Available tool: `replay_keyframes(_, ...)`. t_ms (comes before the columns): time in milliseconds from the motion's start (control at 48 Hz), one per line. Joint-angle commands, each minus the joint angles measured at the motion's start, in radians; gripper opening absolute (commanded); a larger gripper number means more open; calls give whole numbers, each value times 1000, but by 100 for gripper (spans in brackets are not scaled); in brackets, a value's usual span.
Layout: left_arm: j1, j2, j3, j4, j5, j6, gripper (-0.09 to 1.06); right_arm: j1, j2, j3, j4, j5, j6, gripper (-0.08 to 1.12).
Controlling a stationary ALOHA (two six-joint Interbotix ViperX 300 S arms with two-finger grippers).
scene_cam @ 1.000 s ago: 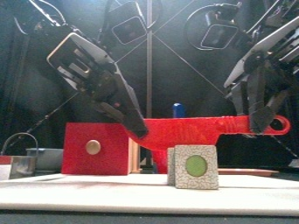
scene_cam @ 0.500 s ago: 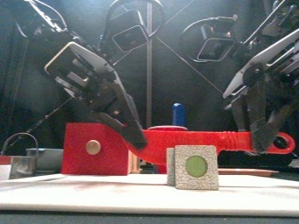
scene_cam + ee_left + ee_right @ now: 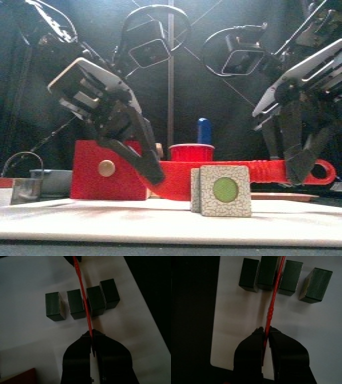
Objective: Place sushi on board then cut the sushi with the knife then place the pieces on the plate
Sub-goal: Cut the sushi into 4 pieces
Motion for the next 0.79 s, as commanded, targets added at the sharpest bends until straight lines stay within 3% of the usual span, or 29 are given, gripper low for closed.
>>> replay_keyframes(21, 11, -69, -26, 6, -6, 6, 35, 5, -66, -41, -11, 14, -8, 38)
replay_keyframes(354, 17, -147, -26, 37, -6, 6, 35, -11, -164, -61, -41, 57, -8, 38)
replay_keyframes(562, -21, -121, -23, 32, -6, 5, 35, 12, -150, -52, -26, 58, -6, 38)
replay_keyframes(792, -46, -75, -35, -5, -6, 3, 35, 28, -124, -52, 5, 58, -8, 38)
